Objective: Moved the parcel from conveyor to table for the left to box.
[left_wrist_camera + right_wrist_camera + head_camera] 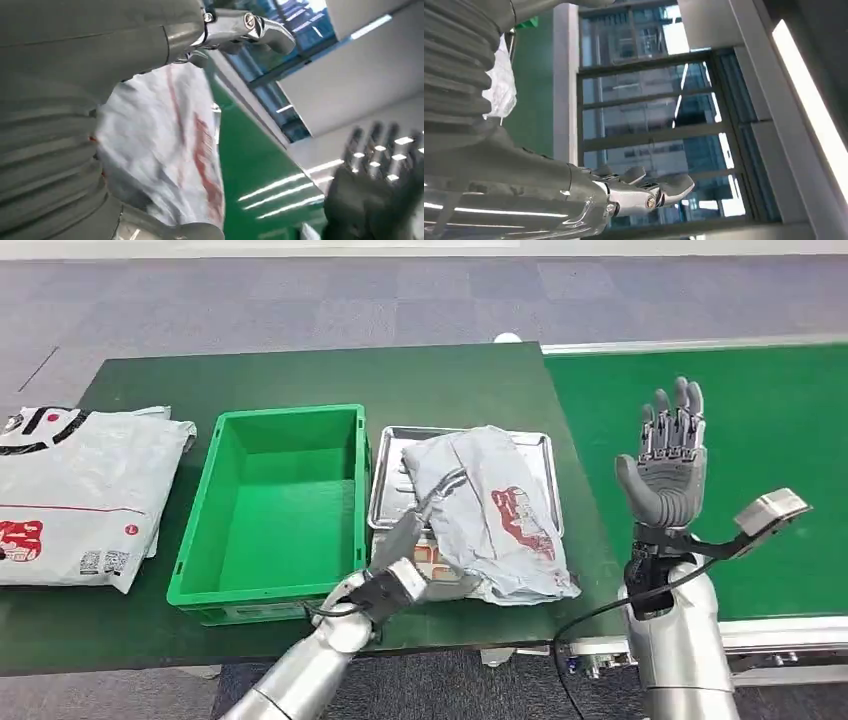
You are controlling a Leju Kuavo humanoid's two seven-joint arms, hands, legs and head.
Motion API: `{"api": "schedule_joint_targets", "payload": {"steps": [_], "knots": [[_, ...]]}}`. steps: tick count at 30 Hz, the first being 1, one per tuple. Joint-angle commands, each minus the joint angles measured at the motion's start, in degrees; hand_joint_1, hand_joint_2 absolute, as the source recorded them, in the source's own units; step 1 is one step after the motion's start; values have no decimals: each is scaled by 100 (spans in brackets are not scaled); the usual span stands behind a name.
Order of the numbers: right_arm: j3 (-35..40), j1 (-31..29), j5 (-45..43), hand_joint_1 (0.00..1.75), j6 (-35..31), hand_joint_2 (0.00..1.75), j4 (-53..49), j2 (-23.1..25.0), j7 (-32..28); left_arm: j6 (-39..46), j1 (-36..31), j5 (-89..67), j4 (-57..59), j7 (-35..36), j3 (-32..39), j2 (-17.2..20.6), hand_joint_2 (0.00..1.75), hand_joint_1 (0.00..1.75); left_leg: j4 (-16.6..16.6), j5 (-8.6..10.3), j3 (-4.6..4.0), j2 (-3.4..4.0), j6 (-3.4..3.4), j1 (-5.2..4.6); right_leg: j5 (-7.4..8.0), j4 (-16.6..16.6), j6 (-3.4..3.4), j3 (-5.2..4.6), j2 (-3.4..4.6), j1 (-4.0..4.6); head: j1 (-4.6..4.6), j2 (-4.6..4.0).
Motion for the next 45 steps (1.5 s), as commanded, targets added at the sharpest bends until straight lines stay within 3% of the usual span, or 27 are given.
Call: {"api": "schedule_joint_targets", "payload": {"steps": [1,6,20,23,24,25,29,32,35,45], "knots": [[-315,-155,-8,0,-60,175,319,174,27,103,-497,-31,653,15,-1251,149,175,0,-12,-1,23,3,-6,5,-1,-12,-11,23,-2,7,0,0],[-240,-131,29,0,-94,175,239,172,23,123,-609,-182,830,15,-1613,193,175,0,-13,-1,23,11,-5,7,0,-13,-9,21,5,9,0,0],[-240,-131,29,0,-94,175,239,172,23,123,-609,-182,830,15,-1613,193,175,0,-6,-1,11,9,-4,7,0,-6,-7,10,5,8,0,0],[-230,-99,41,0,-74,175,201,168,39,506,-805,-573,1559,15,-1713,8,175,0,-6,-1,10,6,-3,6,-1,-5,-6,10,3,7,0,0],[-242,-84,50,0,-85,175,193,166,41,704,-905,-884,1940,191,-1667,-112,175,0,-11,-1,20,8,-4,6,-1,-10,-8,19,2,7,0,0],[-260,-32,68,0,-85,175,160,156,40,1027,-1017,-1366,2281,803,-1708,-196,175,0,-8,-1,17,3,-3,8,-1,-10,-6,19,-2,9,0,0],[-356,265,186,0,-48,175,-81,183,25,1383,-1131,-1723,2801,2171,-1308,-207,175,0,-14,1,24,-1,-3,9,0,-17,-8,29,-7,10,0,0],[-396,375,339,0,13,175,-128,275,53,1584,-1059,-1742,2799,2552,-792,-145,175,0,-13,-2,24,9,-5,8,-1,-13,-10,23,3,9,0,0],[-374,422,428,0,6,175,-165,330,72,1959,-893,-1581,2570,2451,-28,-59,175,0,-10,-5,21,16,-7,11,-2,-10,-11,19,10,12,0,0],[-235,322,384,0,-63,175,46,98,72,2052,-803,-1370,2461,2154,797,82,175,0,-11,-3,20,25,-3,9,3,-10,-7,17,19,10,0,0]]}}
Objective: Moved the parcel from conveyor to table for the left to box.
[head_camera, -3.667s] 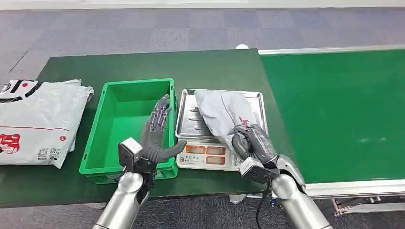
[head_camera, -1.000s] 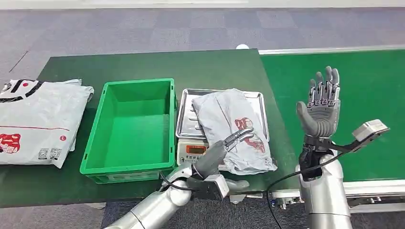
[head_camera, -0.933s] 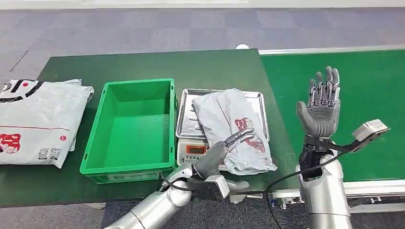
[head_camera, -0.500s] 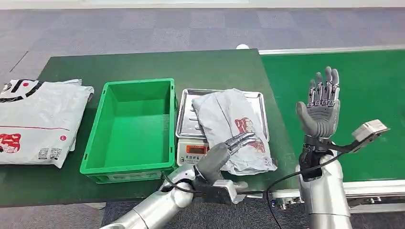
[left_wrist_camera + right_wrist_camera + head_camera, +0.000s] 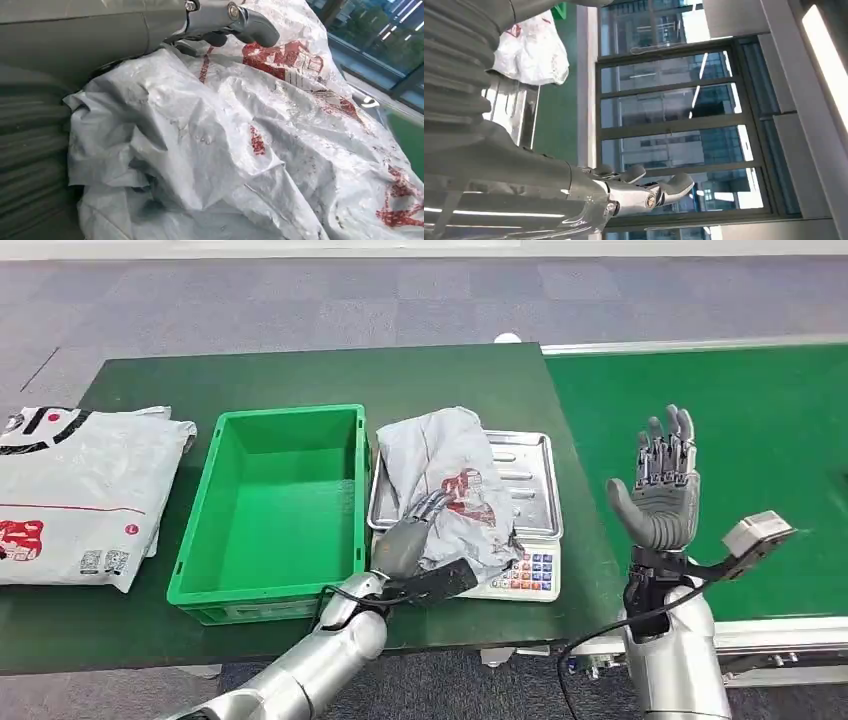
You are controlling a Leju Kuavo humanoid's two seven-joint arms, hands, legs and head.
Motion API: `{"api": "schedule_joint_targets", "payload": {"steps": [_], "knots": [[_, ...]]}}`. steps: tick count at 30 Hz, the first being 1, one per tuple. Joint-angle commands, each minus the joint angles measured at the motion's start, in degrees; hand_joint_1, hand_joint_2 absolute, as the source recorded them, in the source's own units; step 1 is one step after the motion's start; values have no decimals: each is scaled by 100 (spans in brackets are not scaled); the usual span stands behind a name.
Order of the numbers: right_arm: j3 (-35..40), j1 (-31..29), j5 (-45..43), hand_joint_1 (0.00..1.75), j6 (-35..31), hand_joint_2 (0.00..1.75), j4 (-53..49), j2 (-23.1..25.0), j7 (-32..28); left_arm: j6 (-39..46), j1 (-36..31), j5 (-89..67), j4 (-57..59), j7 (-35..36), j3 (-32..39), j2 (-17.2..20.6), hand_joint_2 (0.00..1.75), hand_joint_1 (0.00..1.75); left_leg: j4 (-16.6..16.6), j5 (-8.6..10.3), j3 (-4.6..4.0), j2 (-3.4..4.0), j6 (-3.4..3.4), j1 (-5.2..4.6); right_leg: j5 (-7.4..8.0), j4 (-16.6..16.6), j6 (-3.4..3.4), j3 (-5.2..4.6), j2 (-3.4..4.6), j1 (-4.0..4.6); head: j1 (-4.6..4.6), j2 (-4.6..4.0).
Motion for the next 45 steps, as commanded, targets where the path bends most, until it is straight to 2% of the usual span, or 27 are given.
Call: {"api": "schedule_joint_targets", "payload": {"steps": [1,3,4,5,8,12,16,21,24,26,28,30,34,35,39,45], "knots": [[-3,-107,-52,0,-79,175,217,-60,2,270,10,326,173,-382,1246,250,175,0,-5,-3,13,17,-1,1,2,-7,-4,9,14,2,0,0],[47,-109,-73,0,-125,175,234,-103,-15,318,62,556,37,-755,1560,301,175,0,-8,-4,18,22,-3,3,4,-11,-6,14,19,4,0,0],[79,-148,-86,0,-156,175,269,-117,-24,332,96,697,-66,-1028,1732,324,175,98,-14,-4,28,28,-5,4,5,-17,-10,21,23,6,0,0],[114,-189,-91,0,-179,175,303,-128,-27,263,109,783,-113,-1175,1821,329,175,175,-7,-3,19,26,-4,3,5,-9,-8,11,21,4,0,0],[200,-324,-113,0,-233,175,458,-155,-28,202,123,913,-207,-1479,1928,304,175,175,-9,-3,24,37,-7,4,8,-10,-12,10,29,6,0,0],[213,-374,-138,0,-246,175,512,-167,-42,246,105,898,-185,-1526,1910,271,175,175,-14,2,29,32,-11,3,8,-12,-14,17,23,10,0,0],[237,-432,-166,0,-250,175,598,-207,-52,-65,65,1133,-145,-1788,1989,241,175,175,-8,5,16,24,-11,4,7,-2,-9,7,18,6,0,0],[285,-447,-190,0,-265,175,669,-223,-71,92,86,1276,-244,-2205,2054,224,175,175,-9,4,21,27,-12,5,8,-6,-11,13,19,7,0,0],[288,-446,-190,0,-267,175,671,-220,-71,83,77,1279,-254,-2205,2052,226,175,175,-9,4,20,27,-12,5,7,-4,-12,12,19,6,0,0],[306,-443,-201,0,-292,175,664,-218,-73,505,308,1519,-904,-2356,2065,246,175,175,-12,3,24,25,-13,6,7,-9,-13,18,17,8,0,0],[342,-452,-240,0,-316,175,661,-211,-67,1098,734,1973,-2372,-2356,1616,503,175,175,-12,2,24,25,-12,8,6,-11,-13,18,17,9,0,0],[375,-473,-272,0,-354,175,677,-218,-64,1465,935,2293,-3135,-2356,1475,679,175,175,-17,-4,34,37,-13,7,4,-15,-17,25,26,10,0,0],[351,-403,-304,0,-433,175,623,-220,-68,1465,1386,1861,-4378,-2356,2738,341,175,175,-13,-5,29,37,-15,9,4,-11,-17,19,28,11,0,0],[338,-386,-307,0,-454,175,606,-220,-68,1465,1446,1923,-4601,-2356,2941,298,175,175,-4,0,8,24,-13,9,5,-3,-12,0,18,10,0,0],[303,-414,-344,0,-474,175,623,-210,-60,1465,1596,1734,-5365,-2356,3834,62,175,175,-4,-6,15,33,-12,9,0,-4,-12,7,27,11,0,0],[298,-372,-361,0,-481,175,609,-241,-49,1465,1620,1557,-5533,-2356,4266,3,175,175,-11,0,16,27,-14,8,2,-9,-13,8,21,10,0,0]]}}
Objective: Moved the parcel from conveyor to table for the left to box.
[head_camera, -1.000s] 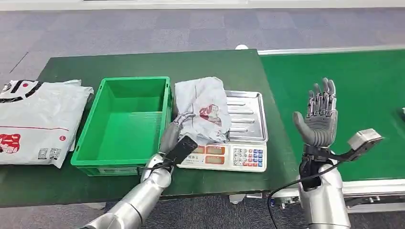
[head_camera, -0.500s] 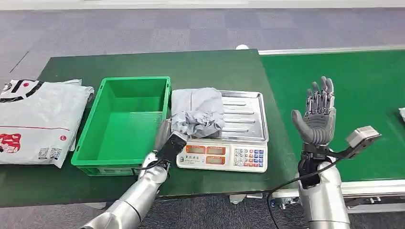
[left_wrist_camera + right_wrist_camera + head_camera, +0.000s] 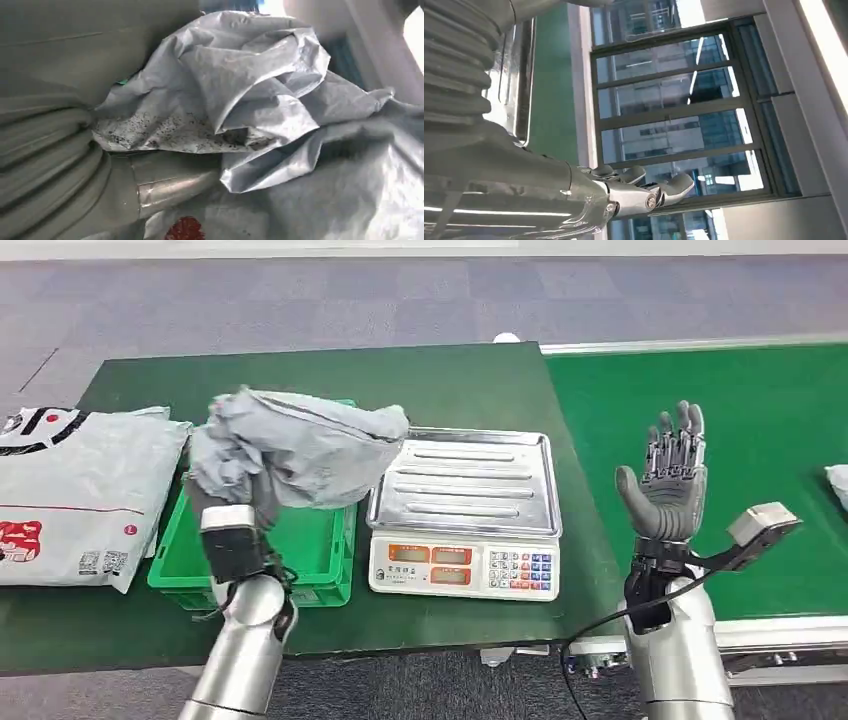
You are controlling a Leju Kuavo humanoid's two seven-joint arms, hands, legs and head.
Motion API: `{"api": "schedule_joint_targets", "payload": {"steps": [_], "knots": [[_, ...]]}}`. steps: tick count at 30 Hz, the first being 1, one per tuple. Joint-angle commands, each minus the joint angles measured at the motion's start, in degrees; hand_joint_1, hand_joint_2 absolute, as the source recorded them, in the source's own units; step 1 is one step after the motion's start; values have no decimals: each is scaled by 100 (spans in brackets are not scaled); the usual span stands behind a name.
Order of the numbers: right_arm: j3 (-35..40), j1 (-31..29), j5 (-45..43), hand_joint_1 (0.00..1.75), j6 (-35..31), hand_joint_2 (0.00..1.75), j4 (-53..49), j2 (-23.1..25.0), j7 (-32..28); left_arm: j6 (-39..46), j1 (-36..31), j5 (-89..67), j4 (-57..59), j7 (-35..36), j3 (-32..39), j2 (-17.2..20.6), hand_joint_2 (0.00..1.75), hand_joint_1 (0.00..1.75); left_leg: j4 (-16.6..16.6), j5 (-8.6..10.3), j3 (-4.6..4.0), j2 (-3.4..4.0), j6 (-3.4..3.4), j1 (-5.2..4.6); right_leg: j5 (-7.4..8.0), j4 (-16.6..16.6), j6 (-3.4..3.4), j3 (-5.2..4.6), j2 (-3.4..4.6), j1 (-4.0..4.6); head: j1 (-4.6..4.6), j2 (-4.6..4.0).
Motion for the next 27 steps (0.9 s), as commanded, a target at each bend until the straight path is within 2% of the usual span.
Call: {"api": "schedule_joint_targets", "payload": {"steps": [1,2,7,8,9,10,11,13,15,16,17,18,19,20,21,22,23,24,27], "knots": [[129,-148,-37,0,-25,175,304,-81,40,-4,176,-666,-1049,22,1500,-281,175,175,-2,-3,8,12,-1,2,1,-5,-4,6,8,3,0,0],[137,-141,-41,0,-9,175,300,-78,46,-4,180,-1352,-1221,22,1758,-343,175,175,-5,-6,17,19,-1,3,1,-8,-6,13,13,5,0,0],[151,-132,-40,0,-21,175,276,-59,49,-4,209,-1777,-1341,22,1844,-370,175,175,-8,-6,21,18,-1,0,-1,-9,-6,17,13,1,0,0],[152,-65,-82,0,12,175,189,-55,76,-4,216,-1914,-1172,22,1738,-420,175,175,-3,-6,16,14,-1,4,-1,-8,-6,15,9,5,0,0],[179,-25,-15,0,27,175,262,-68,24,-4,22,-1952,-901,22,1751,-370,175,175,-8,-6,23,16,-2,4,0,-13,-7,22,10,6,0,0],[153,-64,-26,0,32,175,208,-65,27,-4,209,-1987,-913,22,1627,-262,175,175,-6,-3,16,3,0,2,-2,-10,-4,18,-1,2,0,0],[141,-37,-27,0,18,175,188,-65,23,-4,207,-1927,-511,22,1347,-143,175,175,-10,-5,25,4,-1,3,-2,-15,-6,27,-2,5,0,0],[162,-10,-66,0,12,175,178,-87,54,-4,225,-1932,-279,22,1209,-62,175,175,-9,0,17,-4,0,-2,-2,-9,-3,19,-7,-2,0,0],[122,29,20,0,43,175,127,-78,87,-4,43,-1960,471,22,936,33,175,175,-14,-1,26,-4,0,-2,-2,-15,-4,27,-8,-1,0,0],[100,59,19,0,39,175,87,-75,70,-4,-77,-2142,977,22,915,61,175,168,-18,2,28,-10,-1,-2,-1,-18,-6,31,-15,-1,0,0],[85,75,36,0,46,175,61,-71,64,-4,-255,-2460,1552,22,1090,-24,175,91,-14,5,23,-20,0,-2,-3,-14,-5,29,-24,-2,0,0],[74,75,61,0,74,175,49,-81,56,-4,-642,-2481,2774,217,641,174,175,42,-23,6,35,-21,-1,0,-1,-25,-8,42,-27,1,0,0],[70,45,108,0,133,175,73,-79,69,-231,-936,-3112,3605,1057,211,284,175,65,-23,12,31,-38,0,-10,-4,-18,-4,37,-42,-9,-2,0],[60,-26,147,0,192,175,139,-71,80,-459,-1039,-3238,3871,1427,-64,298,175,79,-16,11,25,-36,1,-8,-4,-13,-3,30,-41,-8,0,0],[56,-83,170,0,223,175,191,-68,90,-756,-1078,-3134,3989,1428,-175,278,175,75,-21,17,27,-52,1,-7,-2,-20,-5,39,-58,-6,-2,0],[45,-120,183,0,256,175,223,-50,103,-819,-1064,-3098,4008,1438,-280,258,175,75,-9,11,17,-38,3,-8,-2,-10,-2,25,-43,-8,0,0],[45,-120,183,0,256,175,223,-50,103,-819,-1064,-3098,4008,1438,-280,258,175,33,-12,13,19,-35,3,-5,2,-17,-3,29,-42,-4,0,0],[34,-96,198,0,266,175,181,-27,121,-600,-981,-3152,3888,1615,-339,256,175,0,-6,7,15,-15,4,-5,5,-11,-1,19,-21,-5,0,0],[25,-47,208,0,269,175,126,-5,131,-570,-938,-3147,3799,1701,-373,298,175,0,-4,-1,18,11,2,-2,9,-11,-2,17,10,-1,0,0]]}}
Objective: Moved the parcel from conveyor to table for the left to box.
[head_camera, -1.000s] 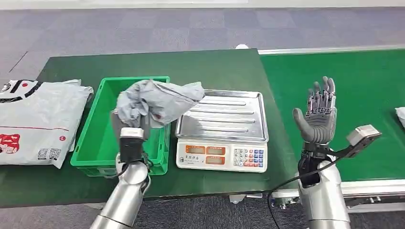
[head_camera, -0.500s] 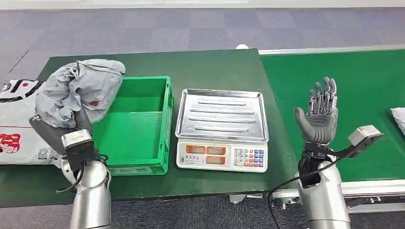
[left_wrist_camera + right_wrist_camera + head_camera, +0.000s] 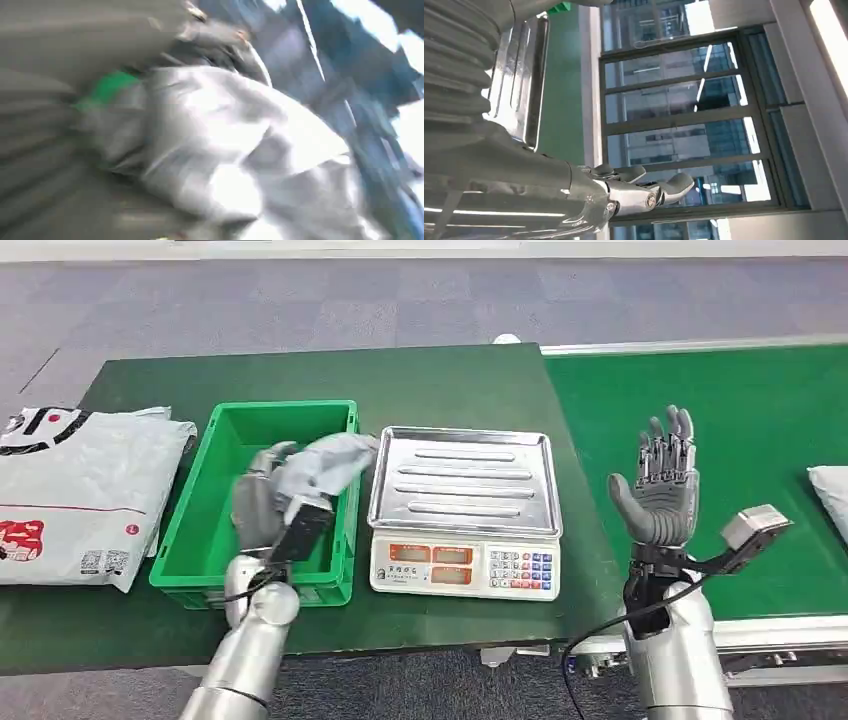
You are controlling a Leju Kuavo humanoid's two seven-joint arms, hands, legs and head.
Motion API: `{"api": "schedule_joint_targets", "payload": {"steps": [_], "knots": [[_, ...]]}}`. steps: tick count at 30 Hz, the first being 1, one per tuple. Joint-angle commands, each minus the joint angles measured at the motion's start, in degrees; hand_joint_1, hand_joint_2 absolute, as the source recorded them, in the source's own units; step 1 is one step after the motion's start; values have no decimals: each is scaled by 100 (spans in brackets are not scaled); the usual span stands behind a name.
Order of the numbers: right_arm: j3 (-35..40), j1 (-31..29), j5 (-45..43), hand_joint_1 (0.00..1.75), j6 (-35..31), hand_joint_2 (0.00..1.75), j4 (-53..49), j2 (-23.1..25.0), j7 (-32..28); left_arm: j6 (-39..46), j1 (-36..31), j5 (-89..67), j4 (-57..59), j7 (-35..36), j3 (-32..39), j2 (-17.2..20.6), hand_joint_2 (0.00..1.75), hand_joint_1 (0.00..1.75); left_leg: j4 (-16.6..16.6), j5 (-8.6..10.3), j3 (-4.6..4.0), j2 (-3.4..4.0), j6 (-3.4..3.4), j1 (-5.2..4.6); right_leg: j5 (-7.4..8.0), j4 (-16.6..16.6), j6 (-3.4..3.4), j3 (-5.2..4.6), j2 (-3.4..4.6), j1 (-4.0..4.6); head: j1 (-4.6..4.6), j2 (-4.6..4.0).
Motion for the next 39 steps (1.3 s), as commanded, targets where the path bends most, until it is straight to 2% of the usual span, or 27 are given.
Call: {"api": "schedule_joint_targets", "payload": {"steps": [1,3,5,7,8,9,14,18,19,23,24,28,32,39], "knots": [[25,-135,38,0,37,175,159,-5,53,119,-515,-32,1688,346,-843,355,175,0,-7,-3,15,10,-3,-1,1,-6,-7,10,4,0,0,0],[7,-87,65,0,48,175,102,19,93,352,-432,-27,1507,507,-799,357,175,0,-6,-4,17,7,-5,3,1,-7,-12,11,1,4,0,0],[-6,-17,92,0,42,175,29,39,115,640,-299,240,1193,285,-685,359,175,0,-9,-5,22,2,-5,4,-2,-11,-13,18,-5,6,0,0],[0,19,98,0,46,175,-12,47,152,684,-24,-55,443,-229,73,155,175,0,-8,-8,22,15,-6,5,-1,-10,-14,14,8,8,0,0],[12,30,97,0,45,175,-24,55,167,684,122,122,-64,-908,706,-128,175,0,-4,-7,11,15,-4,4,0,-5,-11,5,9,6,0,0],[22,29,87,0,53,175,-24,56,183,684,169,191,-255,-1272,954,-237,175,0,-9,-10,23,25,-5,6,0,-11,-14,15,16,8,0,0],[44,-2,66,0,59,175,11,51,203,684,309,489,-692,-1334,781,-235,175,0,-3,-7,7,14,-2,3,-2,-4,-7,3,7,4,0,0],[147,-165,31,0,27,175,196,-18,234,684,759,1527,-2366,-1334,13,17,175,0,-1,-11,9,28,-4,7,-1,-6,-12,3,18,8,0,0],[182,-237,34,0,1,175,286,-34,237,684,803,1451,-2659,-1334,97,-67,175,0,4,-10,-3,25,-3,6,-1,1,-11,-8,16,7,0,0],[235,-313,5,0,-41,175,408,-70,246,684,866,1531,-2909,-1334,-197,-12,175,0,0,-7,2,17,-2,4,-2,-1,-8,-2,10,6,0,0],[244,-308,-3,0,-48,175,406,-79,243,684,869,1668,-2907,-1334,-274,18,0,0,-3,-10,11,20,-3,6,-3,-6,-10,7,10,9,0,0],[267,-283,-31,0,-81,175,394,-113,233,684,852,1640,-2749,-1334,-298,28,0,0,-8,-9,16,17,-1,5,-1,-12,-8,15,6,7,0,0],[275,-215,-65,0,-86,175,376,-154,211,684,789,2204,-2495,-1334,-603,217,0,0,-10,-5,16,7,-1,2,-2,-12,-8,17,-3,4,0,0],[275,-215,-65,0,-86,175,376,-154,211,684,789,2204,-2495,-1334,-603,217,0,0,-6,-5,10,7,-2,3,-2,-7,-8,8,-2,4,0,0]]}}
